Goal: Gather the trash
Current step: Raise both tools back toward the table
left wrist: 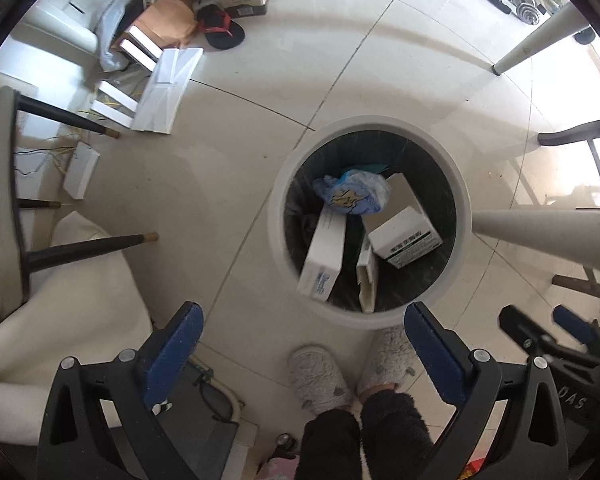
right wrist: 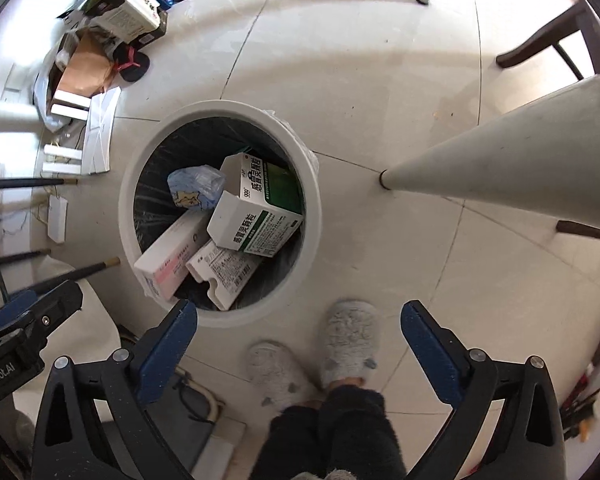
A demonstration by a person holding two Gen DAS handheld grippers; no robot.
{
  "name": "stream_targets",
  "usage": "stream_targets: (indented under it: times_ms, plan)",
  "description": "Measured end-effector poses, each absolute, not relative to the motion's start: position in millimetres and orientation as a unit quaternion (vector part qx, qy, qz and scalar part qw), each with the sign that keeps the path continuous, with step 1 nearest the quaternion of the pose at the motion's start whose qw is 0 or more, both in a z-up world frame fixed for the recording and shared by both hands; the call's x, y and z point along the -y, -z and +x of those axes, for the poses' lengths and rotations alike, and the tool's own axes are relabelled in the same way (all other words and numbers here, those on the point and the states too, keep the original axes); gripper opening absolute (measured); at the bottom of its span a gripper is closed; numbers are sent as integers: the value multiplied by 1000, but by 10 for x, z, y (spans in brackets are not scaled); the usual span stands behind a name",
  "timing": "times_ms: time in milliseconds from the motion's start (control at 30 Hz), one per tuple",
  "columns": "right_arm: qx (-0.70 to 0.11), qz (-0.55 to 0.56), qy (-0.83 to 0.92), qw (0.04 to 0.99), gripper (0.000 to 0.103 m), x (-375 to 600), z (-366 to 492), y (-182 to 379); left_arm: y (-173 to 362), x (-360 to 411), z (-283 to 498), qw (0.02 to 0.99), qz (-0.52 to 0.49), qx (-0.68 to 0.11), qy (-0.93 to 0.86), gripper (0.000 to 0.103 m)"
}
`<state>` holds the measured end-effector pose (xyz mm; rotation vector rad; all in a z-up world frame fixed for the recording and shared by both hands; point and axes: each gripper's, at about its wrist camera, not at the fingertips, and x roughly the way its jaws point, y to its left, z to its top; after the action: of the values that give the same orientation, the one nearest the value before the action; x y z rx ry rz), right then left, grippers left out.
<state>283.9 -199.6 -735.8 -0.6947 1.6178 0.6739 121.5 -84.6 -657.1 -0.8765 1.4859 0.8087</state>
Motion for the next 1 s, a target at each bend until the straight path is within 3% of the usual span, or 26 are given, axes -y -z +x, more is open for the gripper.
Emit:
stream_targets:
  times_ms: [467, 1000]
  plan:
    - [-658, -332, -333, 588, 103, 2222, 2633, 6207, 5543, 1226, 888, 579, -379, -633, -347, 103]
    - [-658, -295, -357, 594, 103, 2616, 2459, 4187, 3766, 1602, 635, 609, -361, -610, -356, 103]
